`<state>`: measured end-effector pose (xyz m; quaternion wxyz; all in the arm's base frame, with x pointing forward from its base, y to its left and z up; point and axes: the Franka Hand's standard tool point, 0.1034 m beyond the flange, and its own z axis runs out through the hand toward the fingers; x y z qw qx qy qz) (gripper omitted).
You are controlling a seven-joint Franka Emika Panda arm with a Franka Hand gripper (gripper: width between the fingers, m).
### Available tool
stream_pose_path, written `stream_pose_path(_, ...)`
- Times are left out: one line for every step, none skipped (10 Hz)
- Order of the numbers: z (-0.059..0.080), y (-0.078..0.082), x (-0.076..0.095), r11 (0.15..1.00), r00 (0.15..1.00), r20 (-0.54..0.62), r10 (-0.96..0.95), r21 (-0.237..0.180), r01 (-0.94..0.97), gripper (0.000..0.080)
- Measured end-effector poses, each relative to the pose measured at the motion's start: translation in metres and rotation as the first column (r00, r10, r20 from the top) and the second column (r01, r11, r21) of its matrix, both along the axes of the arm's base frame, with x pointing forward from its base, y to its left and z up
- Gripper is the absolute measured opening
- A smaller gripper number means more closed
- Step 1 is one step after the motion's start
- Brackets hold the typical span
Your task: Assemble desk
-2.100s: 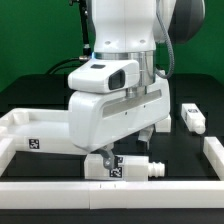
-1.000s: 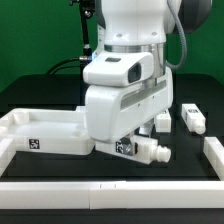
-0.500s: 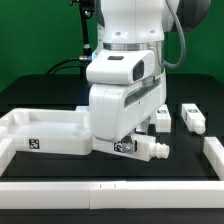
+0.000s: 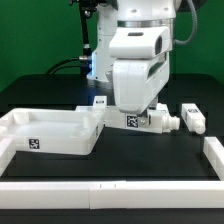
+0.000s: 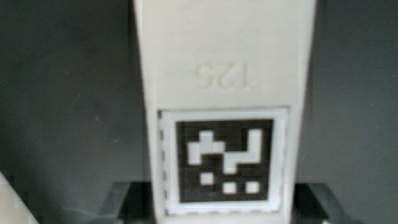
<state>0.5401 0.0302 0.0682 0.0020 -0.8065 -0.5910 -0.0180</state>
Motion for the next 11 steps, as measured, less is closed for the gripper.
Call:
stream_pose_path(-0.001,-0.003,0.0,0.997,0.997,-0.001,0.073,-0.006,-0.073,0.0285)
stream_pose_path(-0.001,-0.003,-0.001,0.991,0.991,-0.001,0.131,-0.013,-0.131,0.0285)
stream_pose_path(0.003,0.002,-0.007,0.989,0.989,-0.024,0.144,-0.014,-0.144,0.0285)
stream_pose_path(0.006,0.008,-0.03,0.989,0.987,-0.064,0.145,-0.012,-0.146,0.0285)
stream_pose_path(0.005,0.011,-0.056,0.984,0.978,-0.114,0.175,-0.012,-0.178,0.0285)
stream_pose_path(0.007,0.011,-0.068,0.972,0.966,-0.113,0.233,-0.008,-0.236,0.0285)
stream_pose_path(0.008,0.008,-0.071,0.96,0.958,-0.076,0.278,-0.012,-0.28,0.0285)
stream_pose_path(0.006,0.006,-0.072,0.939,0.936,-0.086,0.343,-0.011,-0.345,0.0285)
stream_pose_path(0.005,0.005,-0.071,0.92,0.916,-0.087,0.391,-0.009,-0.393,0.0285)
stream_pose_path(0.003,0.002,-0.076,0.881,0.876,-0.105,0.471,0.004,-0.473,0.0285)
stream_pose_path(-0.002,-0.001,-0.088,0.808,0.797,-0.145,0.586,0.043,-0.587,0.0285)
